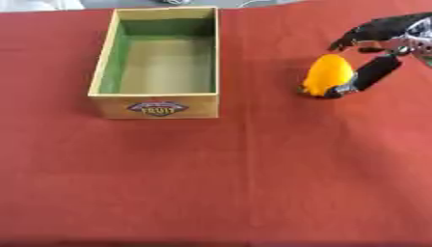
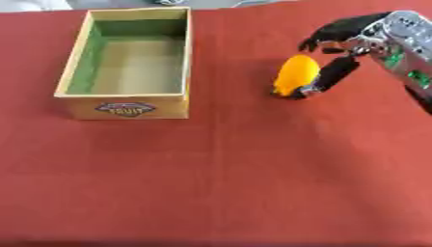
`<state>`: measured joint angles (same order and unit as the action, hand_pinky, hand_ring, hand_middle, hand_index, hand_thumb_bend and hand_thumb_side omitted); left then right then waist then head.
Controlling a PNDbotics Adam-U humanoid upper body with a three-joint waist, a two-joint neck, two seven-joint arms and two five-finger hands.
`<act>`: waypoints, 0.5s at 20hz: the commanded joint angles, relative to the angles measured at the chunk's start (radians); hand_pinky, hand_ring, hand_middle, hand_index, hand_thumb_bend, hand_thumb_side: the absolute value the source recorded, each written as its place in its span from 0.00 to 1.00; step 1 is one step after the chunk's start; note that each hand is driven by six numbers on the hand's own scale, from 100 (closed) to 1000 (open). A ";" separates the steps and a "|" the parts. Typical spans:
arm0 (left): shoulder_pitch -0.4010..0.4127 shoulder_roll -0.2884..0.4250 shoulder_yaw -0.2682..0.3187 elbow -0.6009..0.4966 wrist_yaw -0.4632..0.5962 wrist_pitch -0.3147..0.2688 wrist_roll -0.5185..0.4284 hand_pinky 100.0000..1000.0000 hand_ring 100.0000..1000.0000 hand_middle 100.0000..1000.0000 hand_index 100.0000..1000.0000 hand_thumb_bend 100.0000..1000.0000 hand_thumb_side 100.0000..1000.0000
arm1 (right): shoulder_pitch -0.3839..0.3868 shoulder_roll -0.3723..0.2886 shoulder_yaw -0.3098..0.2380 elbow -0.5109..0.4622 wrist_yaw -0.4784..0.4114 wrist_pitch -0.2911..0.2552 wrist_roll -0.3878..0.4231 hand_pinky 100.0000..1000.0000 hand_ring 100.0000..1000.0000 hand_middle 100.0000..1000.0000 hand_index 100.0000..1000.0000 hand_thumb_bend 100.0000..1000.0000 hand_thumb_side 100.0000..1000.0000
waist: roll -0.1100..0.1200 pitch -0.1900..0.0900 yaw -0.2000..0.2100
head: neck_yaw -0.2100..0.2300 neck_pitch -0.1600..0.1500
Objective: Pick up objects on the table and place them in the box.
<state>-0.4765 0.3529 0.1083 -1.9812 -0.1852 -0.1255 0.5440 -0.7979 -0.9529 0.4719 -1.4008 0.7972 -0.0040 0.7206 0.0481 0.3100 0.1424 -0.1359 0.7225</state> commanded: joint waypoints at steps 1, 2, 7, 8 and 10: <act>-0.015 0.027 0.003 -0.019 -0.001 0.001 -0.001 0.56 0.59 0.67 0.82 0.06 0.91 | -0.020 -0.015 -0.002 0.020 0.019 -0.010 -0.003 0.83 0.90 0.84 1.00 0.57 0.77 | -0.001 -0.015 0.003 | -0.008 -0.013; -0.015 0.027 0.003 -0.019 0.000 0.001 -0.002 0.56 0.59 0.67 0.82 0.06 0.91 | -0.021 -0.013 -0.001 0.026 0.021 -0.016 0.000 0.83 0.90 0.84 1.00 0.56 0.77 | 0.000 -0.014 0.003 | -0.009 -0.013; -0.016 0.027 0.004 -0.019 0.000 0.001 -0.002 0.56 0.59 0.67 0.82 0.06 0.91 | -0.027 -0.006 0.000 0.029 0.008 -0.030 -0.003 0.81 0.88 0.76 0.98 0.53 0.71 | 0.001 -0.012 0.004 | -0.008 -0.011; -0.016 0.027 0.004 -0.019 0.000 0.001 -0.003 0.56 0.59 0.67 0.82 0.06 0.91 | -0.027 -0.006 0.001 0.025 0.003 -0.030 -0.009 0.80 0.87 0.75 0.97 0.53 0.69 | 0.001 -0.011 0.003 | -0.008 -0.011; -0.018 0.027 0.004 -0.019 0.000 0.000 -0.003 0.56 0.59 0.67 0.82 0.06 0.91 | -0.030 -0.003 0.004 0.022 -0.005 -0.026 -0.020 0.79 0.86 0.72 0.93 0.47 0.63 | 0.000 -0.012 0.003 | -0.008 -0.011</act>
<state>-0.4793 0.3529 0.1085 -1.9812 -0.1848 -0.1255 0.5437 -0.8092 -0.9359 0.4824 -1.3691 0.8019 -0.0302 0.7084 0.0505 0.3148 0.1446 -0.1429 0.7188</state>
